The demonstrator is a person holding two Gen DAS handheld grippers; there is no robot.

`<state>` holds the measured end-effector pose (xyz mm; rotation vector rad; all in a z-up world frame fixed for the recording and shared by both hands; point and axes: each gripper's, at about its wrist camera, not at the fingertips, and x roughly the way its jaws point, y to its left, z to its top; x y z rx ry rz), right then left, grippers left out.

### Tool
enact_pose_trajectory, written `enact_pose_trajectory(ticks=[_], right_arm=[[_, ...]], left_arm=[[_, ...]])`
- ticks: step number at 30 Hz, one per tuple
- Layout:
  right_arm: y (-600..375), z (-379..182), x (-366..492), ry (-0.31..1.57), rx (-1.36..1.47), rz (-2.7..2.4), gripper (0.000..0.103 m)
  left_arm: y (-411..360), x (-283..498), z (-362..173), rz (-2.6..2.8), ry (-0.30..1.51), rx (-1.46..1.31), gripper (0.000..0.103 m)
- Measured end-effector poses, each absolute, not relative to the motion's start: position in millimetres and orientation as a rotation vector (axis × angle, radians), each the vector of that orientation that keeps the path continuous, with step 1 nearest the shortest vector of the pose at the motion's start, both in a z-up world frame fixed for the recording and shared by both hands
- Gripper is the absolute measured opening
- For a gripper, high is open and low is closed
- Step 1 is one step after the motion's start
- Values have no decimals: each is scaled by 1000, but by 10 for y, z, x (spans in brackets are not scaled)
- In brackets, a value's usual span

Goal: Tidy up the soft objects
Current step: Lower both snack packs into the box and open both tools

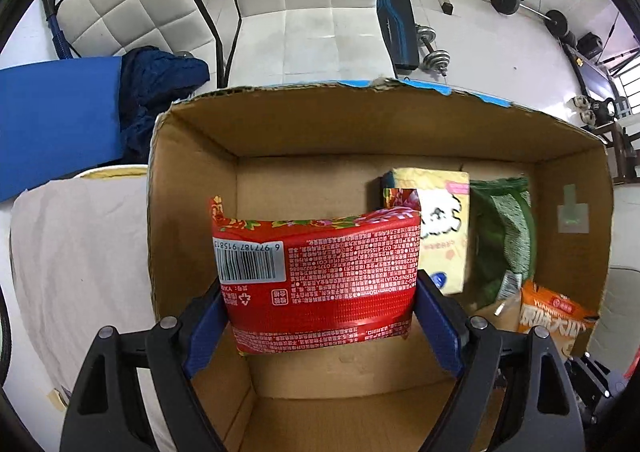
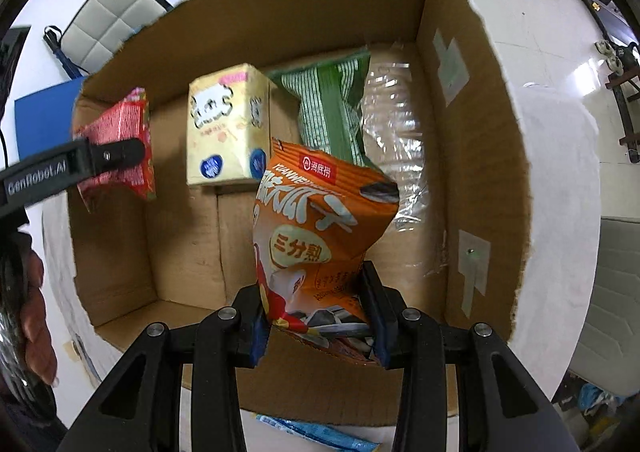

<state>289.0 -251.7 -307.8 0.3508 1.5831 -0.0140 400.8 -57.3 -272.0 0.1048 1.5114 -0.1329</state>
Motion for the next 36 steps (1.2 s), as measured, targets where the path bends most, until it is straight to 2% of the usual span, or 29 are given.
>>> enact_pose_trajectory(ticks=[5,6,7,9,12,15,19,27,29,30,36], right_arm=[[-2446,-3273,2912,1665,293,-5,45],[-2435,-3294,2920,1670,288,-5,51],[-2423,-3296,2923,1666,293,-4,64],[-2401,-3288,2934,1657,306,-3,78],[-2366,-3258,2957,1646,314,-4,80],[-2331,-3234,2982,1635,308,-3,91],[-2302,-3175,2981,1622,316,2,91],[-2375,-3023,2941,1598,305,-18,91],[-2409,-2964,2917,1588,305,-30,96],[-2421,-2933,2898,1579,302,-37,103],[-2439,-2711,2707,1528,268,-59,103]], left_arm=[[-615,4067,-2791,-129,1520,146,87],[-609,4090,-2810,-123,1529,139,87],[-582,4128,-2836,-112,1545,117,87],[-535,4171,-2866,-115,1564,72,87],[-483,4204,-2876,-109,1571,46,87],[-455,4186,-2868,-108,1581,41,90],[-462,4178,-2829,-99,1569,70,99],[-473,4038,-2492,-116,1483,68,99],[-482,3943,-2379,-136,1453,62,99],[-488,3880,-2327,-137,1438,70,99],[-454,3353,-2064,-144,1354,56,99]])
